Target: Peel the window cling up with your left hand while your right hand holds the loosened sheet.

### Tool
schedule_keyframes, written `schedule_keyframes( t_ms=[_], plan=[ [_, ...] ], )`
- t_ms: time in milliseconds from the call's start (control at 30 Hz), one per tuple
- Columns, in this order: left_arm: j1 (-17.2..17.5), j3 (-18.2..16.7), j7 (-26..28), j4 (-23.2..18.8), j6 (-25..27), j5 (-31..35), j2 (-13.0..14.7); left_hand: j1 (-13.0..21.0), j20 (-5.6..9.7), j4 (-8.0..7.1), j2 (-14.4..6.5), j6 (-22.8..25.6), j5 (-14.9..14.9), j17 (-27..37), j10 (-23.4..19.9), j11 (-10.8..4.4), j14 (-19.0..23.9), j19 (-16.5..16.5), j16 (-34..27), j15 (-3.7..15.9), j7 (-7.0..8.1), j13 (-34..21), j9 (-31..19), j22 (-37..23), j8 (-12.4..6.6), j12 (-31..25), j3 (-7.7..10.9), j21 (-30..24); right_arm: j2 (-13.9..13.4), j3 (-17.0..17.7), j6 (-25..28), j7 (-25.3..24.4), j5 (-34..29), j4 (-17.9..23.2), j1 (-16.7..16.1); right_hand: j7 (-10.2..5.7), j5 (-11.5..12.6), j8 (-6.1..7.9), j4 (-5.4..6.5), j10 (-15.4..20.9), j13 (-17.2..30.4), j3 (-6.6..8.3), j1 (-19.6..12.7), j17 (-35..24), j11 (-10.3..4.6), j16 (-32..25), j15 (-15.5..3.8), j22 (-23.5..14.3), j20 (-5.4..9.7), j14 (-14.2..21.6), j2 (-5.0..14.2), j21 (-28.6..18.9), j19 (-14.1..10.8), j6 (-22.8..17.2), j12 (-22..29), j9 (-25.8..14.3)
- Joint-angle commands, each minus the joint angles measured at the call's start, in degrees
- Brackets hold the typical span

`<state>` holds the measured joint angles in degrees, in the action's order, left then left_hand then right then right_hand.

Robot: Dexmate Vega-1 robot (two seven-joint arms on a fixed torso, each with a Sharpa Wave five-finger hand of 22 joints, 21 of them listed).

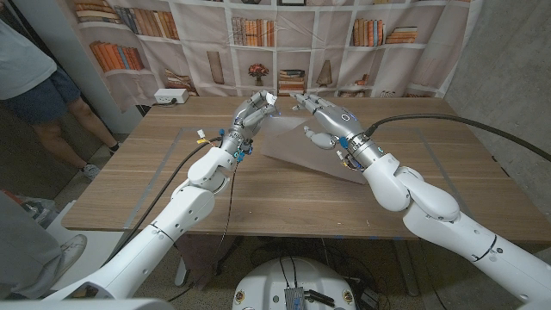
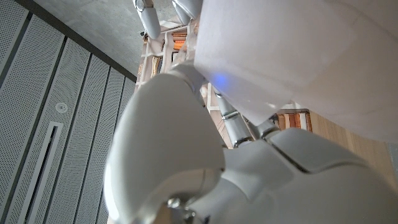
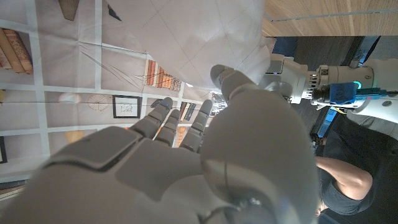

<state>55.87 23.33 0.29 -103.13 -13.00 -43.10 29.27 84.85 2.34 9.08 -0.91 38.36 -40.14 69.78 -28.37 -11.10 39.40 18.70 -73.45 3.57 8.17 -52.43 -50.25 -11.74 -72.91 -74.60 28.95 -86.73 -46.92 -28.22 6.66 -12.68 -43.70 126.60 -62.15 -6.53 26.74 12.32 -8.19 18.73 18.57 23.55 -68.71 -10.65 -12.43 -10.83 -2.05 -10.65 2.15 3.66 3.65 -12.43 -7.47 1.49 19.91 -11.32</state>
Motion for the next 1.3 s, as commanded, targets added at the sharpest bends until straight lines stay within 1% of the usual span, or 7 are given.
schedule_keyframes(
  t_ms=[33, 67, 100, 267, 367, 700, 1300],
  plan=[
    [-0.1, 0.5, -0.7, -0.1, 0.6, -0.7, 0.0, -0.1, 2.36, 0.10, 0.5, -0.2, 0.0, 0.0, 0.4, -0.18, 0.5, 0.3, 0.0, 6.20, 0.15, 0.0, 0.0, -0.1, -0.47, -0.3, 0.47, -0.4, 0.7, -0.1, -0.9, -4.3, -1.6, -0.6, -0.9, -1.05, -8.0, 0.71, 1.95, 2.7, 0.6, -4.66, 4.6, -0.2, -0.09, -0.7, -9.24, -0.1, 2.44, 1.5, 0.08, -0.2, -1.5, -1.0, 1.0, -0.1],
    [-0.1, 0.5, -0.7, -0.2, 0.8, -0.7, 0.1, -0.1, 2.34, 0.07, 0.5, -0.1, 0.0, 0.0, 0.4, -0.05, 0.6, 0.2, 0.0, 6.18, 0.08, 0.1, 0.4, -0.2, -0.34, -0.3, 0.45, -0.4, 0.8, -0.2, -1.2, -5.1, -2.0, -0.8, -1.0, -1.31, -10.9, 0.85, 2.41, 3.5, 0.9, -5.77, 5.8, -0.2, -0.09, -0.8, -9.42, -0.1, 2.50, 2.0, 0.70, -0.1, -1.5, -1.5, 1.4, -0.1],
    [-0.1, 0.5, -0.7, -0.2, 0.8, -0.6, 0.1, -0.1, 2.36, 0.08, 0.5, -0.1, 0.0, 0.1, 0.3, 0.11, 0.5, 0.3, 0.0, 6.15, 0.15, 0.2, 0.4, -0.1, -0.37, -0.3, 0.48, -0.4, 0.7, -0.2, -1.3, -4.9, -2.0, -0.6, -1.0, -1.63, -11.6, 1.03, 2.33, 3.9, 1.0, -5.91, 5.8, -0.2, -0.10, -0.9, -9.54, -0.1, 2.58, 2.4, 0.97, -0.1, -1.7, -2.0, 1.6, -0.1],
    [0.1, 0.5, -0.8, -0.5, 0.8, -0.7, 0.3, -0.2, 2.28, 0.10, 0.5, -0.3, -0.1, 0.1, 0.4, -0.06, 0.5, 0.3, 0.1, 6.17, 0.18, -0.1, 0.2, -0.3, -0.68, -0.6, 0.53, -0.5, 1.1, -0.4, -1.1, -5.3, -2.8, -0.8, -0.9, -2.31, -12.9, 1.21, 1.95, 5.3, 1.3, -5.96, 5.4, -0.2, -0.11, -1.0, -10.07, -0.1, 2.72, 2.9, 1.91, -0.1, -2.0, -2.6, 2.3, -0.1],
    [0.3, 0.5, -0.8, -0.7, 0.7, -0.5, 0.4, -0.2, 2.36, 0.09, 0.5, -0.2, -0.1, 0.0, 0.3, 0.09, 0.6, 0.3, 0.1, 6.21, 0.15, 0.4, 0.6, 0.0, -0.61, -0.4, 0.56, -0.4, 1.1, -0.4, -1.0, -5.2, -3.1, -0.8, -0.9, -2.53, -13.4, 1.23, 0.87, 5.6, 1.6, -5.40, 3.8, -0.2, -0.15, -0.8, -10.50, -0.1, 2.90, 3.2, 2.81, -0.1, -2.1, -2.8, 2.5, -0.1],
    [0.7, -0.2, -0.8, -1.1, 0.3, -0.8, 0.9, -0.3, 2.37, 0.14, 0.5, -0.4, -0.1, 0.0, 0.5, 0.14, 0.6, 0.3, 0.2, 6.20, 0.29, 0.2, 0.5, -0.1, -1.10, -0.9, 0.68, -0.4, 0.7, -0.4, -0.3, -2.8, -3.4, -0.2, -0.7, -1.83, -13.3, 0.66, -2.05, 4.2, 2.1, -3.53, -1.6, 0.1, -0.05, 0.1, -9.96, -0.2, 2.42, 2.2, 3.95, 0.1, -1.6, -1.6, 2.1, -0.1],
    [0.7, -0.3, -1.0, -1.2, 0.2, -1.0, 1.0, -0.5, 2.43, 0.12, 0.4, -0.7, 0.0, 0.0, 0.7, 0.07, 0.7, 0.3, 0.3, 6.19, 0.35, 0.6, 0.9, -0.1, -1.72, -1.3, 0.82, -0.5, 0.6, -1.2, 0.9, -0.6, -5.0, -0.1, 0.0, -1.39, -11.5, 0.16, -2.30, 1.8, 2.0, -1.36, -5.1, -0.1, -0.02, 0.3, -9.23, -0.3, 2.22, 1.1, 4.70, 0.5, -0.4, -0.2, 0.9, -0.1]
  ],
)
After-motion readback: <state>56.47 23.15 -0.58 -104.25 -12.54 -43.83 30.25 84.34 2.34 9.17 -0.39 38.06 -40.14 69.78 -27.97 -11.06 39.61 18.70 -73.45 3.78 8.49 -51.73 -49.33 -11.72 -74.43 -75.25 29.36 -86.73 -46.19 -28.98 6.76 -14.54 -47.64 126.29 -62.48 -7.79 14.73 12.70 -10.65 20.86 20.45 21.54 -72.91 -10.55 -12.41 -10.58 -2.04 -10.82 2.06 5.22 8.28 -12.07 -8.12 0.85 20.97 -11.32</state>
